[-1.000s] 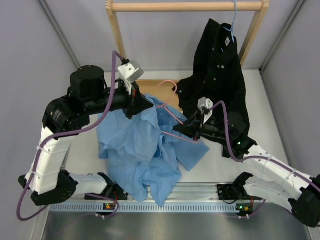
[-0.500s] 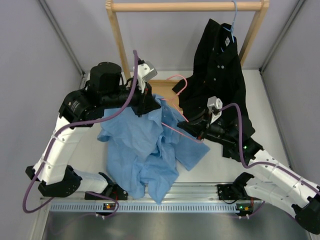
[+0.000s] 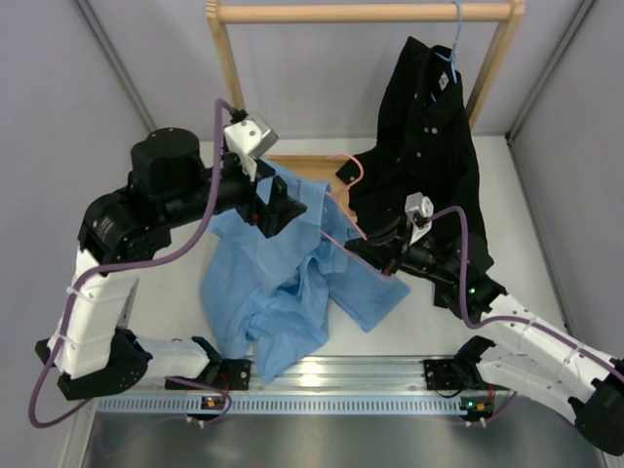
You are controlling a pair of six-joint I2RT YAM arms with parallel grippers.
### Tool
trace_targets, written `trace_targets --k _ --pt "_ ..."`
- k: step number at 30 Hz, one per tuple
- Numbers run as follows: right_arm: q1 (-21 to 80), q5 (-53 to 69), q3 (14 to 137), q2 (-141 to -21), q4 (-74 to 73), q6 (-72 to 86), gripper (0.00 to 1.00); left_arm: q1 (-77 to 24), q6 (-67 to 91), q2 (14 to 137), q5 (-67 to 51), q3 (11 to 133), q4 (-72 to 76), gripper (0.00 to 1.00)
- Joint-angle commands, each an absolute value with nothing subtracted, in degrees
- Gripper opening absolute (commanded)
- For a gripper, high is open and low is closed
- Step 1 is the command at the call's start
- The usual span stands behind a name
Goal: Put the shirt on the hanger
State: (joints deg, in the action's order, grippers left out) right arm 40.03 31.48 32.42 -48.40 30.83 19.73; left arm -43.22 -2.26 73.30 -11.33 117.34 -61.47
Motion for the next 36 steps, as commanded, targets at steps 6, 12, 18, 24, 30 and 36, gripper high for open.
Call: trace_targets --k 6,12,18,24,30,36 --pt "40.8 31.5 29.5 -43.8 41.9 18.7 0.00 -43.3 -26.6 66.4 -14.6 106.4 -47.7 0.95" --pt "40.8 35.2 24.9 -39.8 42.6 19.4 0.00 -43.3 -36.9 67.4 -30.9 102.1 -45.9 0.93" --pt "40.8 38.2 22.5 -36.4 40.2 17.6 0.00 -43.3 -38.7 67.2 -33.5 98.8 -45.9 0.84" --pt "40.8 42.2 21.8 -34.2 39.9 16.7 0.00 -43.3 -35.2 67.1 -33.7 95.7 -46.9 0.75" --pt "40.8 44.4 22.4 -33.2 38.1 15.4 0.00 -43.3 -31.0 71.2 -39.8 98.3 -53.3 0.49" --pt "40.8 45.3 25.1 -34.1 33.1 12.5 0.00 -43.3 -27.0 73.7 -48.9 100.1 -55.8 0.38"
